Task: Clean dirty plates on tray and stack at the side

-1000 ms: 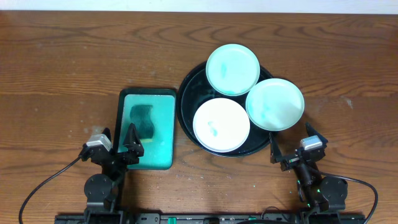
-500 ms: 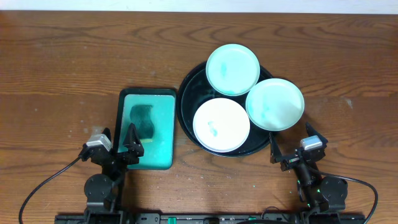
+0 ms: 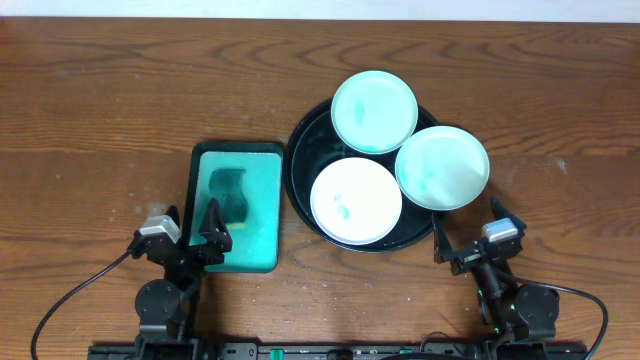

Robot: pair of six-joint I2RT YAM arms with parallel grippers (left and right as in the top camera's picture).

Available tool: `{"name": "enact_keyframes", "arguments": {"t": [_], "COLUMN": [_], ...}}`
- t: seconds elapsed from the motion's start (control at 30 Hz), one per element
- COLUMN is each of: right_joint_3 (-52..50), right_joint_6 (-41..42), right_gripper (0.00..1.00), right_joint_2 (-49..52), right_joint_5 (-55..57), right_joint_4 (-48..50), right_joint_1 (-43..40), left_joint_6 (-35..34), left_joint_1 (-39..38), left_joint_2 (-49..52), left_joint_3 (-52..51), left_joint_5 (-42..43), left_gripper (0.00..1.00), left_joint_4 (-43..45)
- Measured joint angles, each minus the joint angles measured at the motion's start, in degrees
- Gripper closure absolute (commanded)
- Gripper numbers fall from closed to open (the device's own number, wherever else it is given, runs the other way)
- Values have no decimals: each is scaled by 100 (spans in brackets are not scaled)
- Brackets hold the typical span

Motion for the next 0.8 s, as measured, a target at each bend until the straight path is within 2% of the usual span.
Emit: {"name": "enact_keyframes", "arguments": {"t": [0.33,0.47,0.63,0.8], "right_joint_3": [0,20,664,2433], "right_joint_6": [94,424,730,879], "right_gripper": [1,1,1,1], "right_joint_2": [0,7,535,2118], "right_joint_5": [-479,-616,-673,-772], "right_joint_4": [529,533,240,-811], "right_joint_1": [0,0,0,0], "left_joint_6": [-72,-68,-63,-2], "left_joint_1": [0,0,0,0], "left_joint_2": [2,197,1303,3032], "left_joint_3": [11,262,1453,3213], "left_joint_5": [190,260,273,356], "left_gripper": [19,19,19,19], "left_joint_4": [22,-315,-1209,-2223]}}
